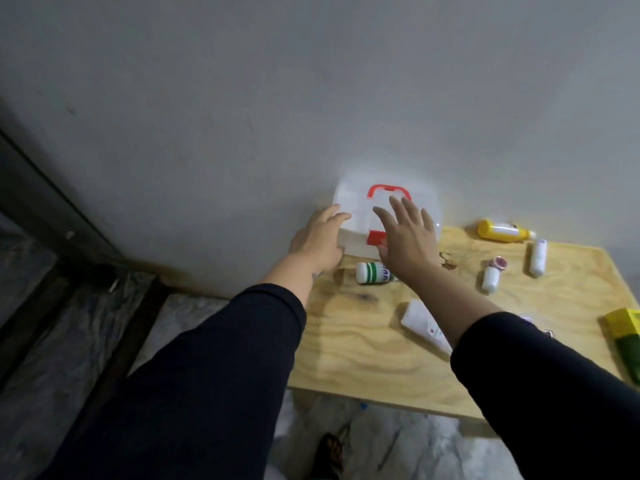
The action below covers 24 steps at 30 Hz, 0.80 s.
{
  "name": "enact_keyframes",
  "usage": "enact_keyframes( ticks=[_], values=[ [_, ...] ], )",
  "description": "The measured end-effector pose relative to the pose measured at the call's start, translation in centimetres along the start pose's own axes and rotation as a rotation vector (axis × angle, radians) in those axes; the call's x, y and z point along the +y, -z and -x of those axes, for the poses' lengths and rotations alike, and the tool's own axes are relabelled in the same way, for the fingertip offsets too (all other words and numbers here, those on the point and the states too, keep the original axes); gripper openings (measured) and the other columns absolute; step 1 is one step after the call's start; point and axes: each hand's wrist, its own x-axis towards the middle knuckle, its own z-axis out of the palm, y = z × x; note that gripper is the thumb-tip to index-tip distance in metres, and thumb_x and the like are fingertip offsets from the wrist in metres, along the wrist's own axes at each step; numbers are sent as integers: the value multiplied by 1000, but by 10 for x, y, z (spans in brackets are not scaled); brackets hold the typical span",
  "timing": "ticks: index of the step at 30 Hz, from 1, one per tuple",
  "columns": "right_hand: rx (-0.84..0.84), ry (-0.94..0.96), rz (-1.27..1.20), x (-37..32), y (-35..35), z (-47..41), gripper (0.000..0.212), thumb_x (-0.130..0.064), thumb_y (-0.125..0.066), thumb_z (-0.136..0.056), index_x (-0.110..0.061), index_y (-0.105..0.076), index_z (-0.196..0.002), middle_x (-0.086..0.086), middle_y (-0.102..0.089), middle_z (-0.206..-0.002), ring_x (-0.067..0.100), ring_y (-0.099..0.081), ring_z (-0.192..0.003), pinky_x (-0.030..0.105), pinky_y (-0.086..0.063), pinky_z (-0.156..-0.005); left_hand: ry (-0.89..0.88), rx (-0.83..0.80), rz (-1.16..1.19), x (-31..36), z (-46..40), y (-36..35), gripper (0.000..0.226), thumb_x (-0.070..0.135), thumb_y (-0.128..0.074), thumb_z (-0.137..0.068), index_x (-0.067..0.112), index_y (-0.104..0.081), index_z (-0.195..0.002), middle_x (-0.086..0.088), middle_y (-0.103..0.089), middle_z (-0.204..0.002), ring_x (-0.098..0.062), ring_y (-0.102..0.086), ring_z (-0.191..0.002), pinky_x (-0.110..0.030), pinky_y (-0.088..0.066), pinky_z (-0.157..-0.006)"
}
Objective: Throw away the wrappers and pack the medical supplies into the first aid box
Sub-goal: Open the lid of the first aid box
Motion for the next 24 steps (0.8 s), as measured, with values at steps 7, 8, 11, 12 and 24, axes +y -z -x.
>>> enact_keyframes(
  ticks=[7,8,11,12,24],
  values=[
    [80,-28,95,12,-42,-10,77,-24,-59,-90,-21,-12,-151,8,-19,-160,28,-15,-149,45,-12,-121,-180,108,-186,7,-43,-30,75,2,-57,-94,26,-18,-154,5,-11,-164,-16,-3,-152,-36,-17,-121],
    [102,-39,103,11,-48,-12,79,-24,-63,-87,-19,-15,-151,9,-23,-159,29,-18,-148,45,-13,-120,-192,127,-192,6,-48,-34,78,-2,-56,-93,26,-18,-154,6,-11,-164,-16,-2,-152,-35,-17,-121],
    [171,-44,111,8,-61,-17,83,-21,-73,-78,-13,-29,-147,14,-36,-153,33,-30,-143,47,-22,-117,-186,172,-189,4,-52,-42,82,-8,-55,-91,28,-18,-154,6,-11,-164,-15,-1,-152,-37,-15,-122],
    [178,-36,123,9,-61,-17,81,-21,-73,-78,-12,-30,-146,15,-36,-152,34,-31,-143,47,-22,-117,-191,178,-195,4,-52,-43,82,-9,-55,-91,28,-18,-154,6,-12,-164,-16,-1,-152,-38,-15,-123],
    [254,130,-75,21,-27,3,33,-14,-73,-80,-15,-70,-113,6,-67,-126,30,-59,-122,50,-52,-96,-223,76,-211,5,-43,-25,77,8,-63,-92,29,-21,-154,9,-16,-163,-14,-8,-151,-34,-31,-116]
  ],
)
